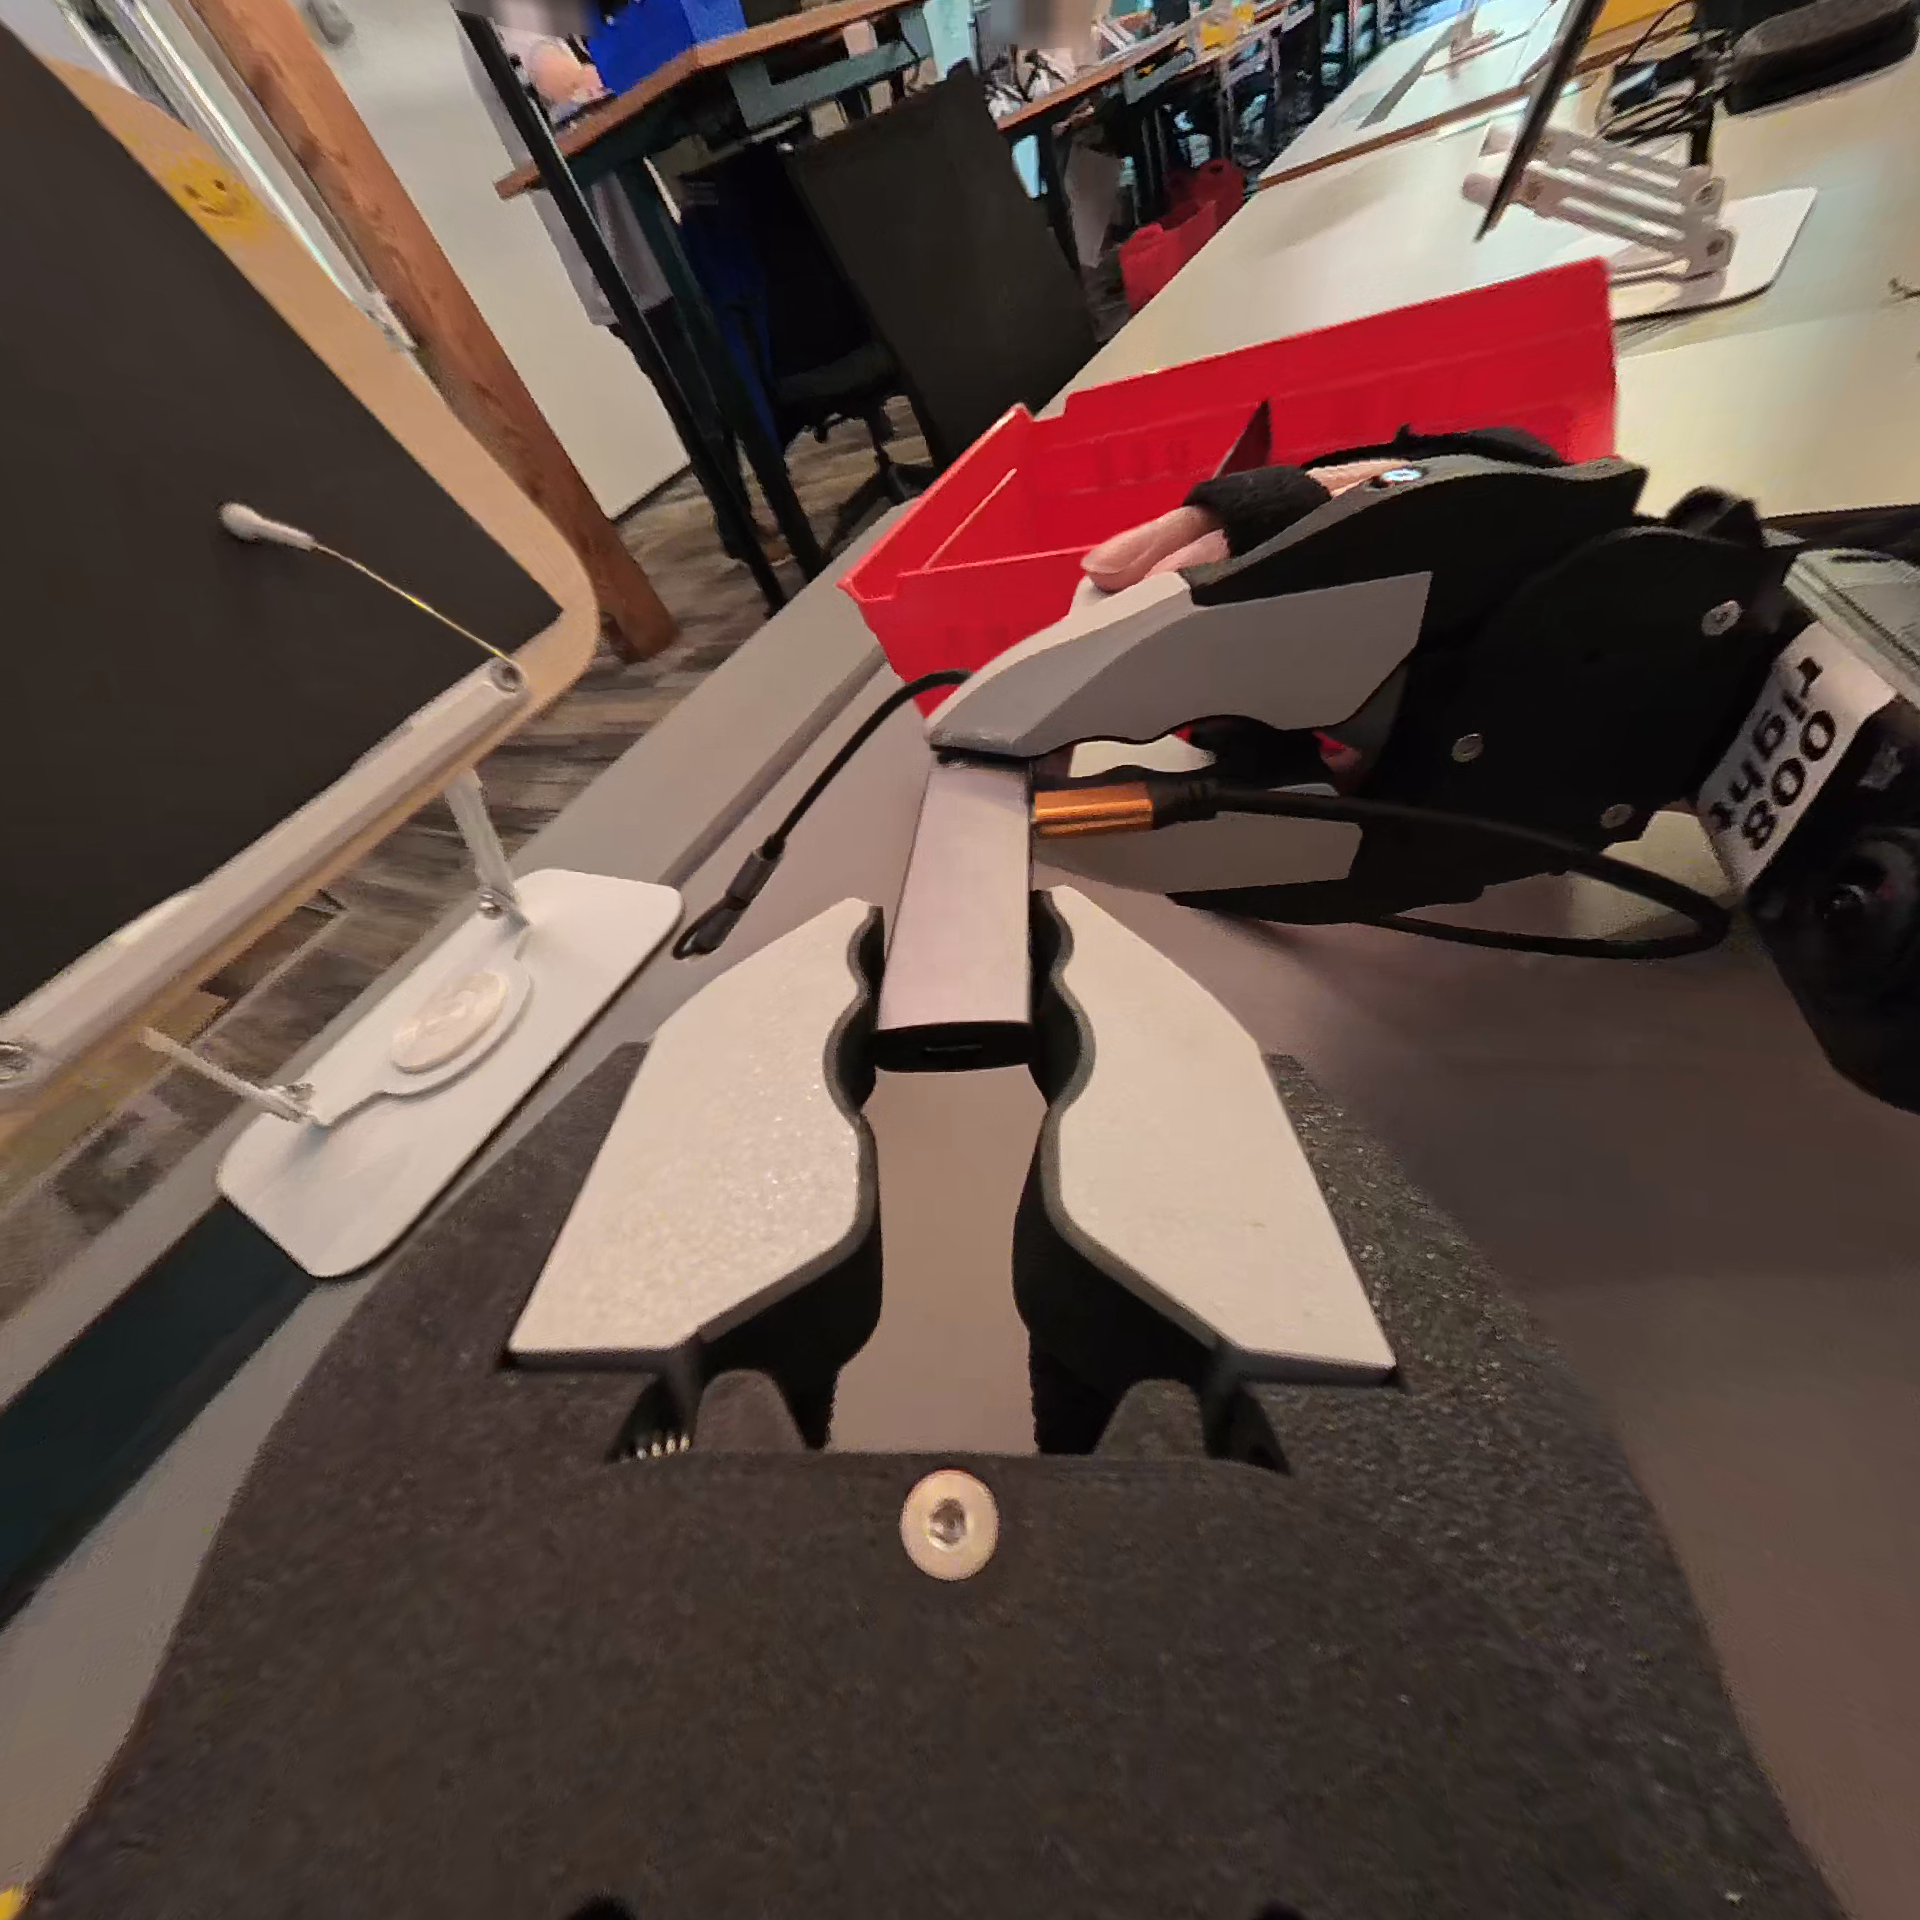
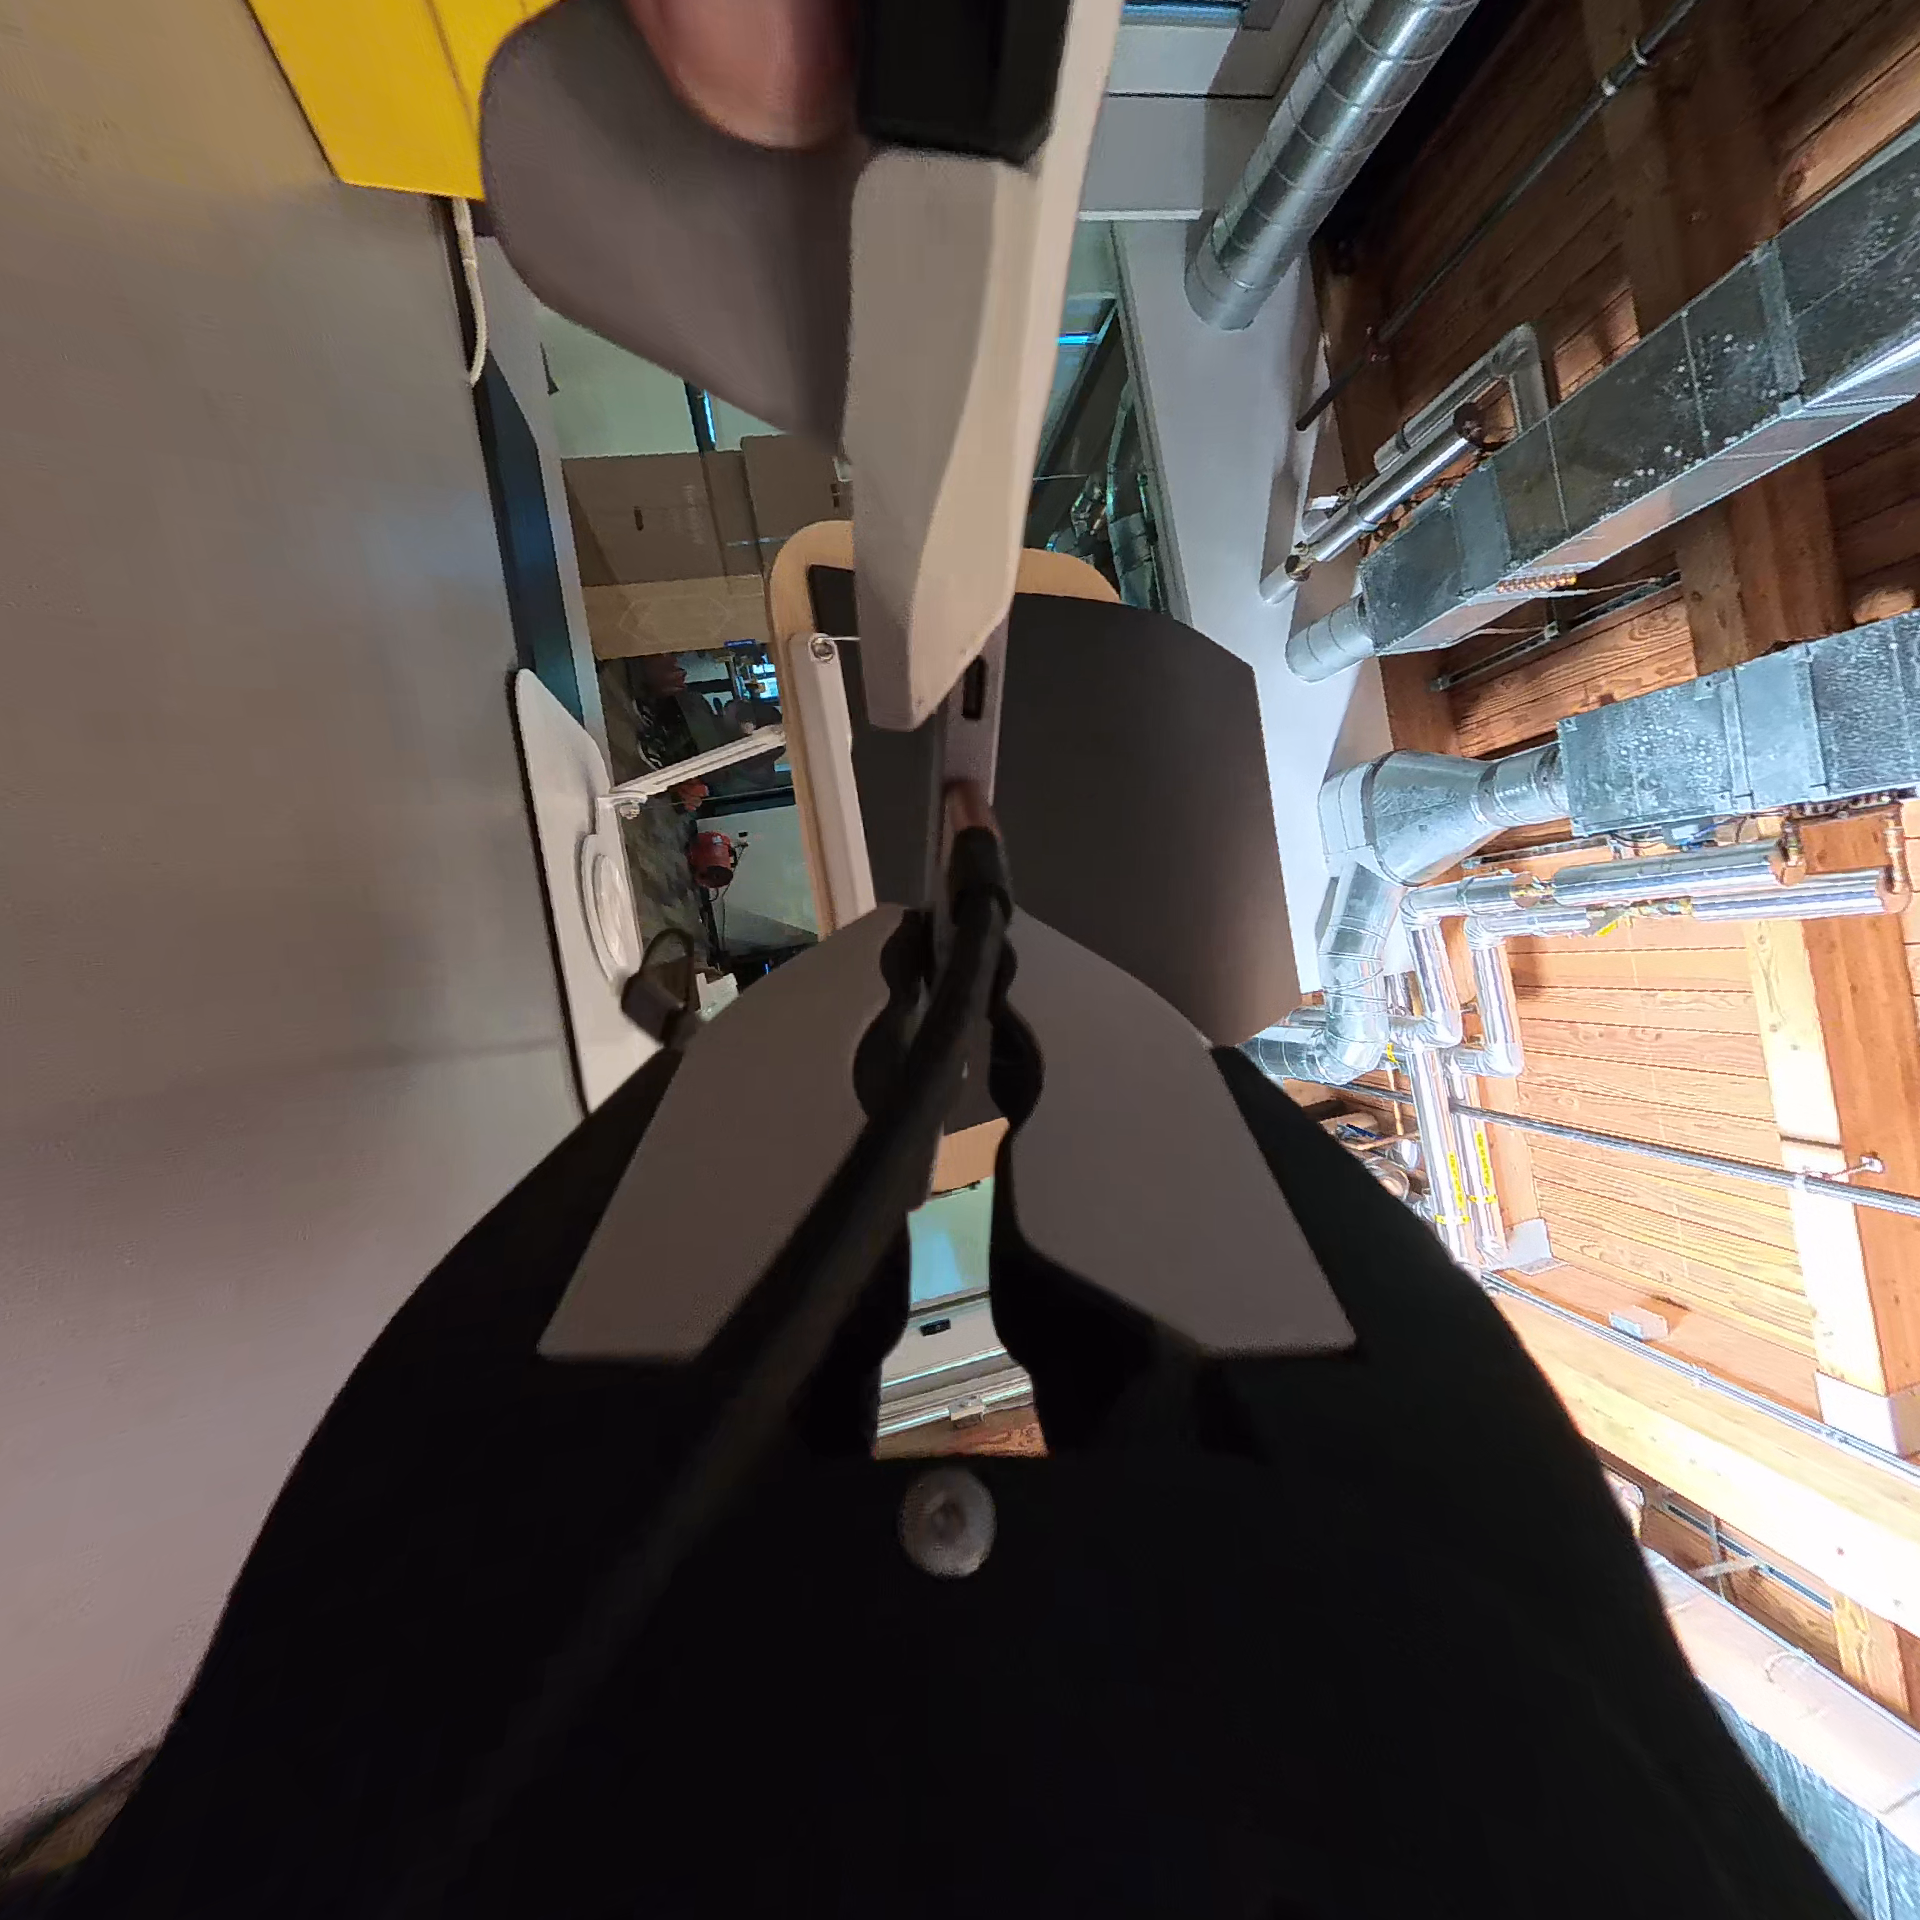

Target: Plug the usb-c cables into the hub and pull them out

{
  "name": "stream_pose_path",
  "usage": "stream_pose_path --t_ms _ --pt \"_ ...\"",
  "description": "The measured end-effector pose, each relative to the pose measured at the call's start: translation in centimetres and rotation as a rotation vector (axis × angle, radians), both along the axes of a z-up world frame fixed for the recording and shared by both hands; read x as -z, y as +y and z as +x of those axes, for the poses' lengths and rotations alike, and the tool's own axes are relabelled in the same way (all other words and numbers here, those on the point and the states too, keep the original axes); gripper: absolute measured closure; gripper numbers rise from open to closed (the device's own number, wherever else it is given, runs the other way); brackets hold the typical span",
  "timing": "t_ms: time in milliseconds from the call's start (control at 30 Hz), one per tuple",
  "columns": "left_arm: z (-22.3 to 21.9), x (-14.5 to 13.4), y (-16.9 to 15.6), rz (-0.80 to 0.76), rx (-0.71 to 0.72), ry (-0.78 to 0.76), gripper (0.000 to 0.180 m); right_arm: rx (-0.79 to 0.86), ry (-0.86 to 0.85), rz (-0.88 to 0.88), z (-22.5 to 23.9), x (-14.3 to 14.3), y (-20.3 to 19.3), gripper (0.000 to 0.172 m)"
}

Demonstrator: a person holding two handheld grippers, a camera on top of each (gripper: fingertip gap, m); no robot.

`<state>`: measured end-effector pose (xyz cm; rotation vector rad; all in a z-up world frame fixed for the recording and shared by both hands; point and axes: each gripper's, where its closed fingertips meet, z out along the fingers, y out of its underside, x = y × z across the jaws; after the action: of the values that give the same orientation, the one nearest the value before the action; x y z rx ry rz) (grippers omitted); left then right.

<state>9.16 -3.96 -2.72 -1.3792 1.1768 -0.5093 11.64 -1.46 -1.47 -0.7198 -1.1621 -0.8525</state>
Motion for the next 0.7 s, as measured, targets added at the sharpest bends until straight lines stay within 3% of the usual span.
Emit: stream_pose_path --t_ms 700 --pt "-1.8 -3.6 0.8 0.240 -0.159 -0.069 0.155 0.018 0.191 0.008 2.6 -2.7 0.1 0.162"
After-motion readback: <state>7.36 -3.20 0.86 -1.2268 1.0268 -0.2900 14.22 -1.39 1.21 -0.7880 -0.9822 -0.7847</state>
